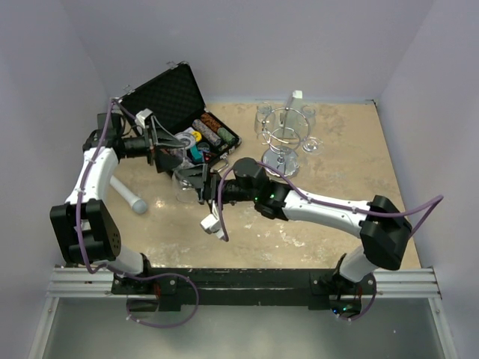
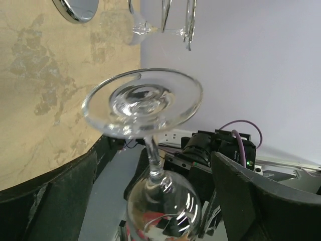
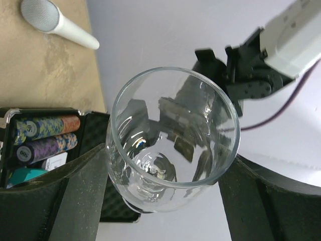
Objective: Take the wine glass off the wine glass rack
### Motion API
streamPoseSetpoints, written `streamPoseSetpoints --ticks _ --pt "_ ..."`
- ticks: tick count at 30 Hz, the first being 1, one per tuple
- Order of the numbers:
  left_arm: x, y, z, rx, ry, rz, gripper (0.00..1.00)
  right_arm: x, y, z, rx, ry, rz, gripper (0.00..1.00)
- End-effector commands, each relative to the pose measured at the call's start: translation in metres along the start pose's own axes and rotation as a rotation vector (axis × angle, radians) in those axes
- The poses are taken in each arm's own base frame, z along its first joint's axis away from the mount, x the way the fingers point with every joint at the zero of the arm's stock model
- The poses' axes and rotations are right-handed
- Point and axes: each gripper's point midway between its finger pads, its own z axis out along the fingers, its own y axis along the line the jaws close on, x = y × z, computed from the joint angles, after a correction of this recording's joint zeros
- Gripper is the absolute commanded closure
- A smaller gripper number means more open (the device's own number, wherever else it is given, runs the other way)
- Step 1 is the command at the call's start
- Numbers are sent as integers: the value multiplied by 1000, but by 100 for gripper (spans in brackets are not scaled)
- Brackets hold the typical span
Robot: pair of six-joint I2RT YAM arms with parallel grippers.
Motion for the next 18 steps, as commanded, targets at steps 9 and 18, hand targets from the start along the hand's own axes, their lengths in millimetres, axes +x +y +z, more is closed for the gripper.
streamPoseSetpoints --ticks 9,18 --pt "-13 -2 -33 31 -100 1 0 41 -114 -71 402 229 386 50" --pt "-22 11 -37 2 -133 -2 0 130 -216 -151 824 292 839 53"
